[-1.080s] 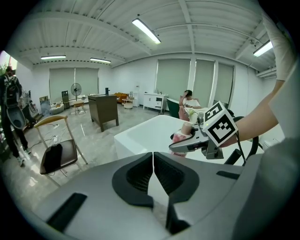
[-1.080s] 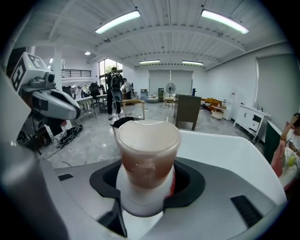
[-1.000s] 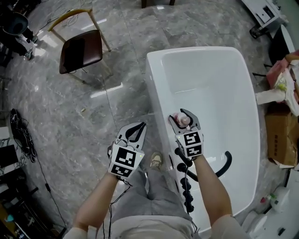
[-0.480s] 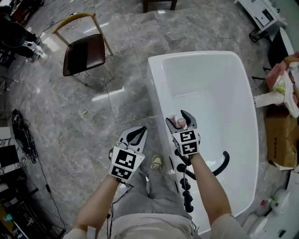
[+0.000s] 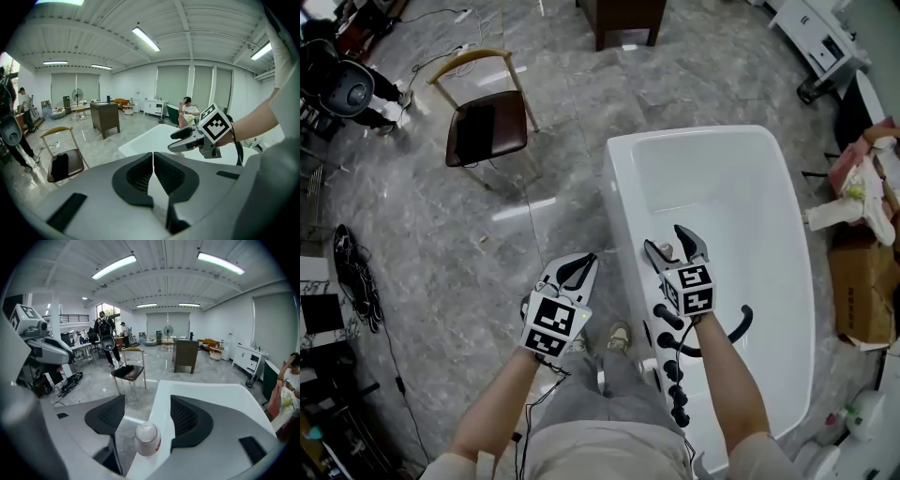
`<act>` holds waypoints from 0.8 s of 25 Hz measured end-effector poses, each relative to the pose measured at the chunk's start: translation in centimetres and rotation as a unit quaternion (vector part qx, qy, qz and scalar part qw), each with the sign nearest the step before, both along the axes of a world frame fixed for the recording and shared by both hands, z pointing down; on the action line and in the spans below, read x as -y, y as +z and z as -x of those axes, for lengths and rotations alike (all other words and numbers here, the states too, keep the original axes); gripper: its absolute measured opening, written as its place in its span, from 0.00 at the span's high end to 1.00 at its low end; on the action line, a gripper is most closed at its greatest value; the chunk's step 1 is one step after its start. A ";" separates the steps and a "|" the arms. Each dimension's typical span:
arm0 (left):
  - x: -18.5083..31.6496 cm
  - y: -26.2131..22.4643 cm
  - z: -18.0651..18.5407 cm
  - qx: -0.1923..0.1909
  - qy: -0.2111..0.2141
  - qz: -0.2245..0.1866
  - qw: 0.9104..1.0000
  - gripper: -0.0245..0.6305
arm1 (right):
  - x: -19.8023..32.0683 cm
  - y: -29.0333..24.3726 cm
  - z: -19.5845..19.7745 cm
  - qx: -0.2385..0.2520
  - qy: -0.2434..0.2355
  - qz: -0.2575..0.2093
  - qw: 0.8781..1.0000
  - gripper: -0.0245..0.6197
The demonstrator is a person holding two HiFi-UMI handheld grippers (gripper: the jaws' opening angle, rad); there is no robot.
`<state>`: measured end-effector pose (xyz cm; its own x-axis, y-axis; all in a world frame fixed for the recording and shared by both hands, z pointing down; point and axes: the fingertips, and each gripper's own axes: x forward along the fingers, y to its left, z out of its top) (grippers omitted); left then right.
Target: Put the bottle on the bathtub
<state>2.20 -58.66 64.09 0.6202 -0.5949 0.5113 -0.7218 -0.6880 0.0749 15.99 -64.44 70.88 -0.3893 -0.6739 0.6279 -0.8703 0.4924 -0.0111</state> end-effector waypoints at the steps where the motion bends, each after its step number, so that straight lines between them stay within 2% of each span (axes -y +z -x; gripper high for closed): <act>1: 0.2 -0.8 0.2 0.001 0.001 -0.005 1.000 0.92 | 0.1 -1.3 0.0 0.002 0.002 -0.006 1.000 0.46; 2: 0.3 -1.6 0.4 0.002 0.001 -0.011 1.000 0.92 | 0.1 -2.5 0.0 0.005 0.005 -0.012 1.000 0.46; 5: 0.4 -3.9 0.8 0.005 0.000 -0.024 1.000 0.92 | -0.2 -6.7 0.0 0.021 0.017 -0.030 0.999 0.59; 13: 0.0 -11.1 0.9 -0.006 0.002 -0.066 0.998 0.92 | -3.0 -18.0 -0.2 0.079 0.030 -0.090 0.992 0.78; 16: -0.6 -13.6 1.0 -0.008 0.003 -0.082 0.997 0.92 | -5.0 -22.3 -0.2 0.104 0.028 -0.122 0.987 0.84; 20: -1.2 -16.7 1.8 -0.029 -0.014 -0.088 0.996 0.92 | -7.5 -27.2 0.4 0.110 0.016 -0.167 0.980 0.89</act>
<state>0.36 -57.42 47.42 0.6269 -0.6901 0.3617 -0.7391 -0.6735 -0.0039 15.59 -56.95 43.70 -0.4660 -0.8415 0.2733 -0.8799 0.4731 -0.0439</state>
